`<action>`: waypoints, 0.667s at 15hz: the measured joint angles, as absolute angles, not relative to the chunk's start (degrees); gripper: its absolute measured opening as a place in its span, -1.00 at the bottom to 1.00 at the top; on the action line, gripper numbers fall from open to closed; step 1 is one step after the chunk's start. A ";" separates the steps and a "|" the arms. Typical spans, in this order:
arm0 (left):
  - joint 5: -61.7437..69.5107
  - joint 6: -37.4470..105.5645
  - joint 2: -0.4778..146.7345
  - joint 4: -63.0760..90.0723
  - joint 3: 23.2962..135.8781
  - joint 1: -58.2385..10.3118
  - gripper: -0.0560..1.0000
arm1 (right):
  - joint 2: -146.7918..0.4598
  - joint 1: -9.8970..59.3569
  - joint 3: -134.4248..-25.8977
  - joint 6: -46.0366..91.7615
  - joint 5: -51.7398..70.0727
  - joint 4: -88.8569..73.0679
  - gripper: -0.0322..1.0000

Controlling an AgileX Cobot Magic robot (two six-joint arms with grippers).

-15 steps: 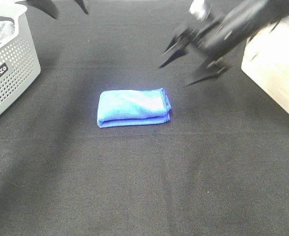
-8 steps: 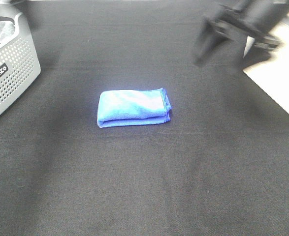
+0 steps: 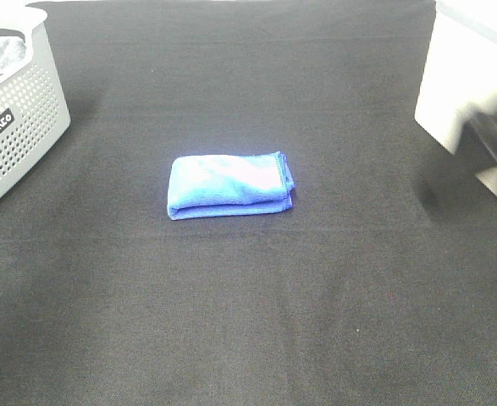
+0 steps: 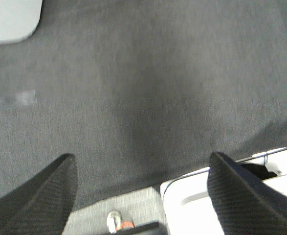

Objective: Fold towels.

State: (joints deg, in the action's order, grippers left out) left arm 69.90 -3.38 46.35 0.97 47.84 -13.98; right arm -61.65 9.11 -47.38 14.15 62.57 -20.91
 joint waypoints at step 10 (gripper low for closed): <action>65.15 7.28 0.97 5.90 31.17 -13.98 0.45 | -14.90 9.11 -29.97 12.61 61.94 -10.83 0.87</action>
